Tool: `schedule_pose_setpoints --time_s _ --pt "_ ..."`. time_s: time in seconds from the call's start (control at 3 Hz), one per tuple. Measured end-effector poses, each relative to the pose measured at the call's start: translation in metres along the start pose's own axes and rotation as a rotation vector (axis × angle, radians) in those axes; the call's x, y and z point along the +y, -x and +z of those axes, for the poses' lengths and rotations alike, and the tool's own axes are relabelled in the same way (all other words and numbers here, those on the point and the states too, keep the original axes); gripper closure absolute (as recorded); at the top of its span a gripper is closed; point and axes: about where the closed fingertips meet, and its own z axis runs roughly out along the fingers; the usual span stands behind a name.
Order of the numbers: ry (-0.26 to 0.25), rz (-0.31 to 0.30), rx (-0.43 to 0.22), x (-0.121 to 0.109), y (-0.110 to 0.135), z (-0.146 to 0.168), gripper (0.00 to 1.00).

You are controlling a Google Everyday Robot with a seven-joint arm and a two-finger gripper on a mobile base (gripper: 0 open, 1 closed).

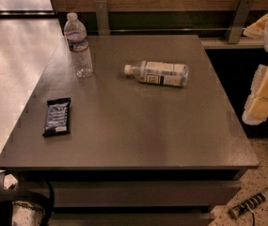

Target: Place blue plastic bottle upright

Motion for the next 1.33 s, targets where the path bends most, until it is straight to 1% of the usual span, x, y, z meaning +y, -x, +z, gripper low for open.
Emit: schedule_pose_setpoints --time_s 0.33,0.67,1.0,1.33 --pt "-0.001 -0.001 -0.006 -0.003 0.001 0.000 0.00" --pt "-0.016 -0.021 -0.097 -0.041 0.021 0.007 0.00" --pt "-0.005 -0.034 -0.186 -0.081 0.049 0.028 0.00" --pt "0.003 -0.043 -0.205 -0.104 0.084 0.050 0.00"
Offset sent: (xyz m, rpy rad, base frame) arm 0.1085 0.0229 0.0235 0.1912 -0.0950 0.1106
